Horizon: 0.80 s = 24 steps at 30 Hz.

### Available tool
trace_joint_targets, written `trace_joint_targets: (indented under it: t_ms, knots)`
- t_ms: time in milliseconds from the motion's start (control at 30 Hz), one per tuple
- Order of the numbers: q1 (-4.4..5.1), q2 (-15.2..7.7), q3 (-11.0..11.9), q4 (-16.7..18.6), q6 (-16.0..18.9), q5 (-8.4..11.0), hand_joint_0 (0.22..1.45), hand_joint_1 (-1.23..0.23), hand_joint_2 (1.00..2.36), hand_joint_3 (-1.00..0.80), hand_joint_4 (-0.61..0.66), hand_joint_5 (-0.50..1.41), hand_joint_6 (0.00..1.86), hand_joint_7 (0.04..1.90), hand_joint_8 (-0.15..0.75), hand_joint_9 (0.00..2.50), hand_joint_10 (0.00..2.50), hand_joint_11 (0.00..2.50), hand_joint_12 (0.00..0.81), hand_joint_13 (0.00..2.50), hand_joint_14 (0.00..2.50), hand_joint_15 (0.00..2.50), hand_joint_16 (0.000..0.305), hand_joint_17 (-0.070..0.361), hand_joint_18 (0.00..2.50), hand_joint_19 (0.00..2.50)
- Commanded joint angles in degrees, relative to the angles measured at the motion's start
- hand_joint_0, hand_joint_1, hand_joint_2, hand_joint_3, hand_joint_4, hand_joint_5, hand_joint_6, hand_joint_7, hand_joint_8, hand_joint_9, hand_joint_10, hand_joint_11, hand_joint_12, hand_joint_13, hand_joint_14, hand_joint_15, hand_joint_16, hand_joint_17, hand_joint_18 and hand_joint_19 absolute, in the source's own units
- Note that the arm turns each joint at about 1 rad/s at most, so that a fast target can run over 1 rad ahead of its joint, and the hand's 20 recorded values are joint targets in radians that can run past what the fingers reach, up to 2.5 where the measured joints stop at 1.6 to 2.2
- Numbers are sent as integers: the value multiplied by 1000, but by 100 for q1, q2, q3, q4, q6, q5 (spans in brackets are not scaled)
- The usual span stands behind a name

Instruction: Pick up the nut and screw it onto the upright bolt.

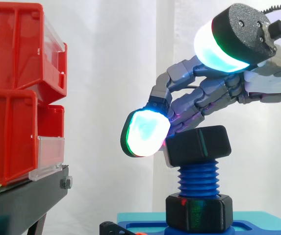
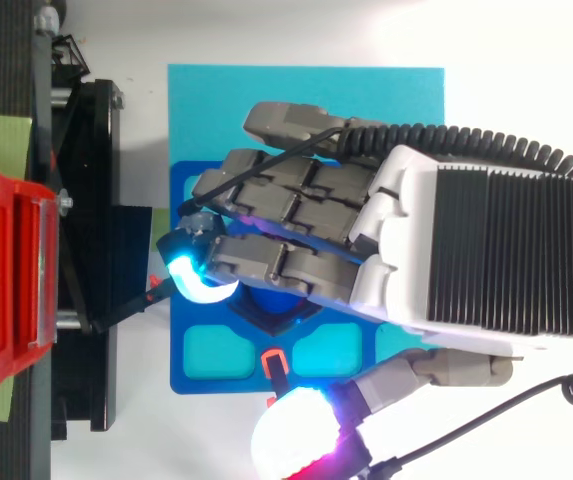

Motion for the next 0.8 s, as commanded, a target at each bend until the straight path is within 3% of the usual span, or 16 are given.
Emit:
trace_joint_targets:
  t_ms: [0, 267, 633, 767]
  knots:
    - [-49, -2, 0, -49, 1, -89, 483, -88, 1000, -500, 226, -135, 503, 848, 287, 543, 0, 0, 376, 436, 0, 33, 47, 105, 225, 194]
    - [-208, -2, -9, -120, 1, -317, 485, -96, 1000, -500, 239, -123, 503, 902, 292, 555, 0, 0, 374, 441, 0, 27, 46, 103, 232, 169]
    - [-322, 7, 0, -137, -17, -467, 488, -119, 1000, -500, 253, -103, 504, 1008, 306, 612, 0, 0, 368, 477, 0, 18, 43, 96, 295, 70]
    - [-322, 7, 53, -207, -17, -502, 491, -136, 1000, -500, 262, -87, 504, 1053, 309, 665, 0, 9, 356, 508, 0, 14, 42, 94, 334, 76]
